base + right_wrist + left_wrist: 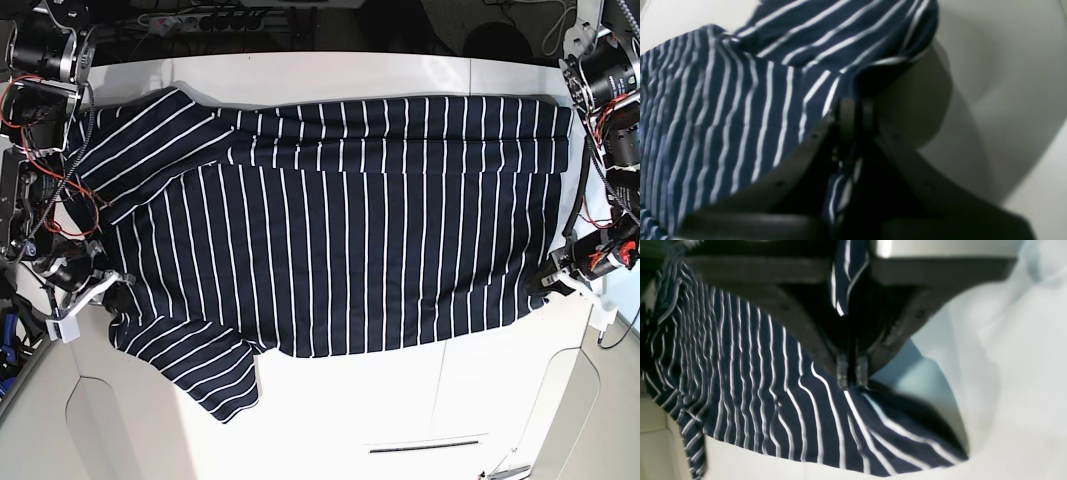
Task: Fold the T-shirt properly
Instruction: 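Grasp the shirt's side edges with both grippers, then fold the grasped edge up over the shirt body with both grippers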
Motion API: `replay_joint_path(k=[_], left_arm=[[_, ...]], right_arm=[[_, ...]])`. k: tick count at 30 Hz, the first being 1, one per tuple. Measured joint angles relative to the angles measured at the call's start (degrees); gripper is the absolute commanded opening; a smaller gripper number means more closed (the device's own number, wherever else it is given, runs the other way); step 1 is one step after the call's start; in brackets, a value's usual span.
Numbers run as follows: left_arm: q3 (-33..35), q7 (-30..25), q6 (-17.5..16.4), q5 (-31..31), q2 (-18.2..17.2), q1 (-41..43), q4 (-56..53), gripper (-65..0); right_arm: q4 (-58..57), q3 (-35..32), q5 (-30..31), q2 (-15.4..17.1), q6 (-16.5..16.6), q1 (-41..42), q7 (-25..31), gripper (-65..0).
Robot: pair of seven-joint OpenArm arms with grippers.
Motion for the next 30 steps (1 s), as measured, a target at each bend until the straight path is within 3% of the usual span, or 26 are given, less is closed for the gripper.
replay_joint_path(k=[8,23,30], left_arm=[[0.11,3.63,-0.02,-4.96,-3.82,4.46,8.46,-65.0],[0.22,4.52,-0.22,-5.46,-4.13,15.26,23.28,-65.0],[0.22,4.57,-0.2,-5.38,-4.13,17.92,23.63,-65.0]], right_arm=[[1.27,0.35,2.67,0.15,0.0,-0.31,-5.33,-65.0],[1.27,0.79,13.6,5.55,0.44,-0.37,-13.03,-65.0],[4.76,1.53,17.14,8.35,0.7,-7.45,-13.38,-65.0]])
